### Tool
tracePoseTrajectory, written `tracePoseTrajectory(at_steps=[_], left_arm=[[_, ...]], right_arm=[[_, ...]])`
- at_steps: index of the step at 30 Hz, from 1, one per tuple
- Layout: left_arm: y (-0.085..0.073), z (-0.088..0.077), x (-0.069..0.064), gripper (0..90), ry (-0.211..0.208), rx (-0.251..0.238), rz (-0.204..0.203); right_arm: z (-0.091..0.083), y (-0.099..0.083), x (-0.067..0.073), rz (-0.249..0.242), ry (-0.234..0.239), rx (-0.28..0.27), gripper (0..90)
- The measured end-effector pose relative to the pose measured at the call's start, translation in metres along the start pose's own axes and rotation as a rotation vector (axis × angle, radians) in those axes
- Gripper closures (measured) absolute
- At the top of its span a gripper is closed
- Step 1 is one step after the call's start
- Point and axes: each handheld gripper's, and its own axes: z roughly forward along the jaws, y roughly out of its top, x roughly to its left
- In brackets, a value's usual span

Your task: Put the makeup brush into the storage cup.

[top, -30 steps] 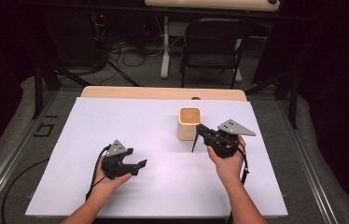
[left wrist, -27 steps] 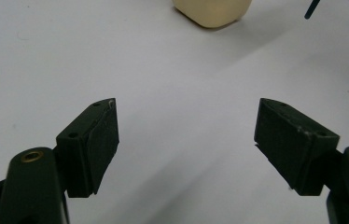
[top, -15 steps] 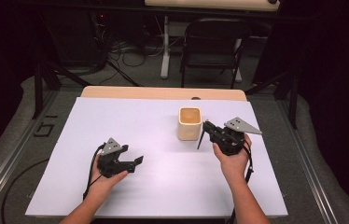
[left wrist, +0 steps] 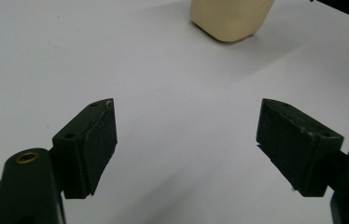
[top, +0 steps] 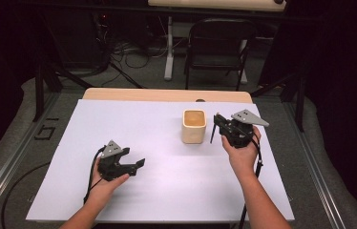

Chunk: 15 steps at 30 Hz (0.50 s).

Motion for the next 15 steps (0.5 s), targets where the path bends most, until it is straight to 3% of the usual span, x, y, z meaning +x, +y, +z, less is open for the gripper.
tracePoseTrajectory(at_steps=[4, 15], left_arm=[[0.0, -0.001, 0.001, 20.8, 0.0, -0.003, -0.007], [0.001, -0.002, 0.004, 20.8, -0.003, -0.004, -0.028]], right_arm=[[0.007, 0.004, -0.006, 0.027, -0.015, -0.002, 84.1], [0.02, 0.011, -0.014, 0.035, -0.059, 0.011, 84.1]])
